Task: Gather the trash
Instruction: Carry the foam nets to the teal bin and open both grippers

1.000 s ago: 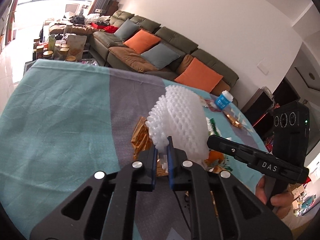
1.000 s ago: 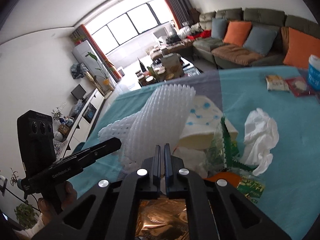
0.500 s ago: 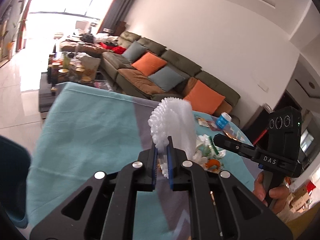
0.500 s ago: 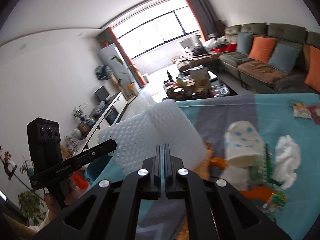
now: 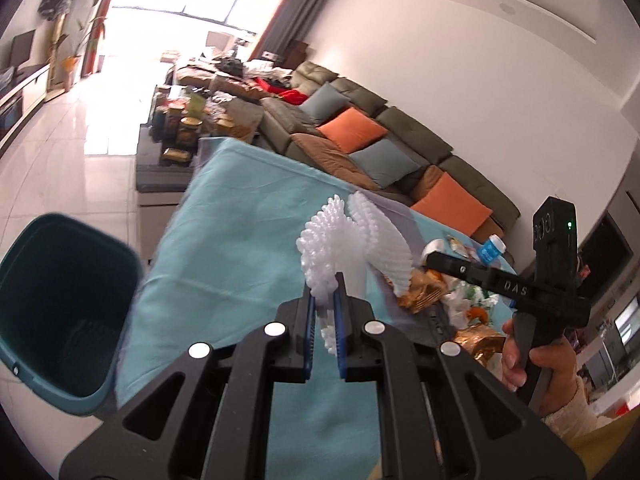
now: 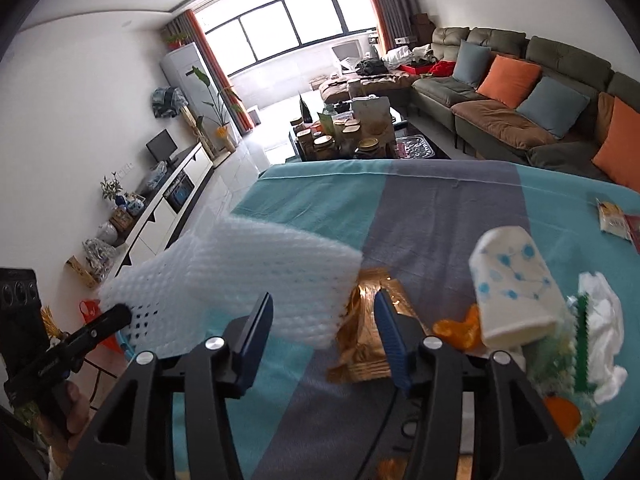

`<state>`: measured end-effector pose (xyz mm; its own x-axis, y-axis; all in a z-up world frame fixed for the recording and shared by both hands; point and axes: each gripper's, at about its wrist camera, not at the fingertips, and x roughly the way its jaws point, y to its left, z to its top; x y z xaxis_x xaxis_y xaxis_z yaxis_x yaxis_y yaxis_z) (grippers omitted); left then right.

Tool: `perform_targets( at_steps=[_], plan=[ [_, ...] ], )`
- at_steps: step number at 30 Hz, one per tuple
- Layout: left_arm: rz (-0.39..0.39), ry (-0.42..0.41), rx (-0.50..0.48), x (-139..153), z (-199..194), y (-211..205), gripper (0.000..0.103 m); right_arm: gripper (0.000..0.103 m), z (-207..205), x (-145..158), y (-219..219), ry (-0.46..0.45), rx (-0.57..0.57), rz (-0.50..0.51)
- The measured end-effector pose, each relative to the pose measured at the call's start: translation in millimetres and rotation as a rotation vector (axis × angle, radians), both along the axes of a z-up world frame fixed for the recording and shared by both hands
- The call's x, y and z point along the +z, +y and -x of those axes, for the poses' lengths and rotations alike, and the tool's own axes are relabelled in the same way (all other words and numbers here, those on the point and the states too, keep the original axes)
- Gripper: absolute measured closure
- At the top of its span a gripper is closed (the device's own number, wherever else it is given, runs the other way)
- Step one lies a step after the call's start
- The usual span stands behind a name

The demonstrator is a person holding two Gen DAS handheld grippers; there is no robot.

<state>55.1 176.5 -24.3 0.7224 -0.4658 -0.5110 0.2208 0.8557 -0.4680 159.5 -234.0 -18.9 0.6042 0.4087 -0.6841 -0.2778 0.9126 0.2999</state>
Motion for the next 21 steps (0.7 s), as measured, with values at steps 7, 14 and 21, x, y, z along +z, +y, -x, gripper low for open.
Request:
perform_targets(
  at_steps=[7, 14, 21],
  plan=[
    [-0.008, 0.014, 0.075, -4, 10, 29, 0.094, 0.052, -12, -12, 42, 0.024, 0.096, 0.056],
    [-0.032, 0.024, 0.105, -11, 18, 43, 0.094, 0.052, -13, -25, 88, 0.043, 0.22, 0.131],
    [-0.018, 0.042, 0.138, -21, 28, 55, 0.094, 0.054, -8, -43, 113, 0.052, 0.28, 0.235]
  ],
)
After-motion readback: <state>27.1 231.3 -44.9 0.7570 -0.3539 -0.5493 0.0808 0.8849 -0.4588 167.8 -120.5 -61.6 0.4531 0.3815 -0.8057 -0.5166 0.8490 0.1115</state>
